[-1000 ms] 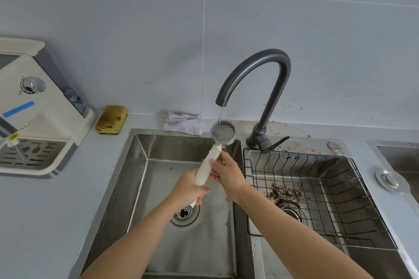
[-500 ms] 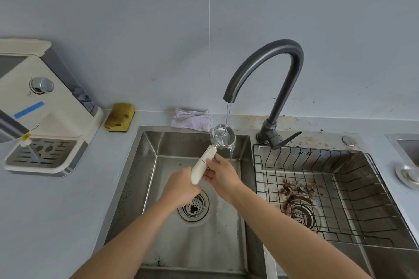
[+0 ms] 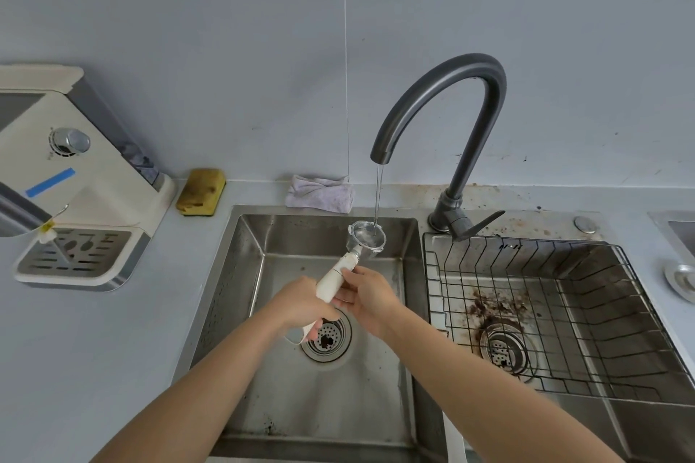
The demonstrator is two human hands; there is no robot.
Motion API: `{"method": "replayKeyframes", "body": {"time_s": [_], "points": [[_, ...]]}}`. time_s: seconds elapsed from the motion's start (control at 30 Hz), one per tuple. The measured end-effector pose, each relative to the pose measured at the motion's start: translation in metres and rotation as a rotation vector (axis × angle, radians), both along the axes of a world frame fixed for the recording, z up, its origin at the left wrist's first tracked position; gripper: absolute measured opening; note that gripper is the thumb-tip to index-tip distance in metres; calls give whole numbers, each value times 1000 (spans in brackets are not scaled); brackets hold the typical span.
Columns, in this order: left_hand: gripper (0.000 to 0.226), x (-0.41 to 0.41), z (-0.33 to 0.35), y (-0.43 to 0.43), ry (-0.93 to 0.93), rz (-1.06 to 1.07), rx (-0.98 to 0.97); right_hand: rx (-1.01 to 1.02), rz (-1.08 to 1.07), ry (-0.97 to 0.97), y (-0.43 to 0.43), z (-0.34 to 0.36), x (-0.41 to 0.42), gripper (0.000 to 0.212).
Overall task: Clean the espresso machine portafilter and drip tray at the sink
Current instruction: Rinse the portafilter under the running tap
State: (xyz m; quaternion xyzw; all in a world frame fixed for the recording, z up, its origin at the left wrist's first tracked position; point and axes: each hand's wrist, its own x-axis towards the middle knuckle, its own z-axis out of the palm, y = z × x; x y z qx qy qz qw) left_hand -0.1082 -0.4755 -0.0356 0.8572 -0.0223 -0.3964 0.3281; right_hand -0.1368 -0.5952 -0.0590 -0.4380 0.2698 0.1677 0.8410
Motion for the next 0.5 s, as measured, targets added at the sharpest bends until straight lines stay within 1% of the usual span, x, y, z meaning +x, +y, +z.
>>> {"method": "replayKeyframes", "body": {"time_s": [0.07,0.17,0.23,0.4,0.47,0.5], "points": [[31,1,-1,-1,71,34,-45,-26,-1,30,-2,-1,0,17],[17,-1,1,-5,171,65,-112,-61,-20,95,-6,-3,2,14],[14,-2,2,-9,233,94,-163,-111,-26,130,-9,-5,3,12],[16,-7,-2,-16,365,191,-314,-275,-37,179,-16,-7,4,9],[30,-10,-7,-19,391,231,-366,-343,-28,177,-19,-7,5,12],[32,-11,-9,-21,407,246,-393,-366,-26,171,-21,-7,5,13]]}}
